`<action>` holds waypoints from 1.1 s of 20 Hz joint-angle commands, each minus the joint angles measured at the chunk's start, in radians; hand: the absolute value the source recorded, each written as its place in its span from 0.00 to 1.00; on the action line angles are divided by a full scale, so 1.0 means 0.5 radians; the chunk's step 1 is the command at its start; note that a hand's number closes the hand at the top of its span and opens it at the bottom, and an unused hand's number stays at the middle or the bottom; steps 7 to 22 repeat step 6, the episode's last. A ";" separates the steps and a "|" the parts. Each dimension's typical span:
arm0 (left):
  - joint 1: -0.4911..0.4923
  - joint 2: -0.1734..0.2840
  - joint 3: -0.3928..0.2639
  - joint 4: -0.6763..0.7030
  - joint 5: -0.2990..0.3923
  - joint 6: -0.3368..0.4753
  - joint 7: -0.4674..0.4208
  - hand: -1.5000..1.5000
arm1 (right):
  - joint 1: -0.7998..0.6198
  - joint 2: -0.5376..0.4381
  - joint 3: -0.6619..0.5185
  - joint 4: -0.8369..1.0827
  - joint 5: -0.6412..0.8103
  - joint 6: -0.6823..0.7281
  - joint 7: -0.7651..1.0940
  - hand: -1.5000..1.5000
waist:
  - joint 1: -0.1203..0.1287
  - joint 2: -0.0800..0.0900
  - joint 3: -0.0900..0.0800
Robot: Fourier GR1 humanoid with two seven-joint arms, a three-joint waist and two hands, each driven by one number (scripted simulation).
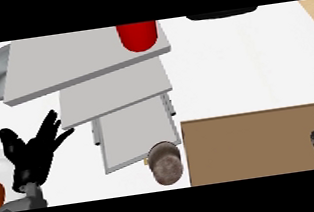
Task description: Pick the can from the tray and place it in the tiered shelf
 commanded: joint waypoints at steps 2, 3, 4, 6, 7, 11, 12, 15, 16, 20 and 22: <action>0.021 0.003 -0.015 0.057 -0.014 -0.016 0.052 0.50 | 0.191 -0.220 -0.243 -0.269 -0.320 0.257 0.120 0.00 | -0.001 0.009 -0.007; 0.039 -0.027 -0.019 0.131 -0.046 -0.001 -0.050 0.50 | 0.264 -0.256 -0.266 -0.328 -0.345 0.277 0.117 0.00 | -0.005 0.010 -0.008; -0.022 -0.059 -0.027 0.137 -0.055 0.054 0.009 0.50 | 0.310 -0.254 -0.222 -0.502 -0.388 0.360 0.216 0.00 | -0.022 0.005 -0.008; 0.004 -0.011 0.012 0.167 -0.023 -0.025 -0.064 0.50 | 0.358 -0.320 -0.313 -0.520 -0.497 0.369 0.167 0.00 | 0.002 0.010 -0.009; 0.004 -0.011 0.012 0.167 -0.023 -0.025 -0.064 0.50 | 0.358 -0.320 -0.313 -0.520 -0.497 0.369 0.167 0.00 | 0.002 0.010 -0.009; 0.004 -0.011 0.012 0.167 -0.023 -0.025 -0.064 0.50 | 0.358 -0.320 -0.313 -0.520 -0.497 0.369 0.167 0.00 | 0.002 0.010 -0.009; 0.004 -0.011 0.012 0.167 -0.023 -0.025 -0.064 0.50 | 0.358 -0.320 -0.313 -0.520 -0.497 0.369 0.167 0.00 | 0.002 0.010 -0.009; 0.004 -0.011 0.012 0.167 -0.023 -0.025 -0.064 0.50 | 0.358 -0.320 -0.313 -0.520 -0.497 0.369 0.167 0.00 | 0.002 0.010 -0.009; 0.004 -0.011 0.012 0.167 -0.023 -0.025 -0.064 0.50 | 0.358 -0.320 -0.313 -0.520 -0.497 0.369 0.167 0.00 | 0.002 0.010 -0.009; 0.004 -0.011 0.012 0.167 -0.023 -0.025 -0.064 0.50 | 0.358 -0.320 -0.313 -0.520 -0.497 0.369 0.167 0.00 | 0.002 0.010 -0.009; 0.004 -0.011 0.012 0.167 -0.023 -0.025 -0.064 0.50 | 0.358 -0.320 -0.313 -0.520 -0.497 0.369 0.167 0.00 | 0.002 0.010 -0.009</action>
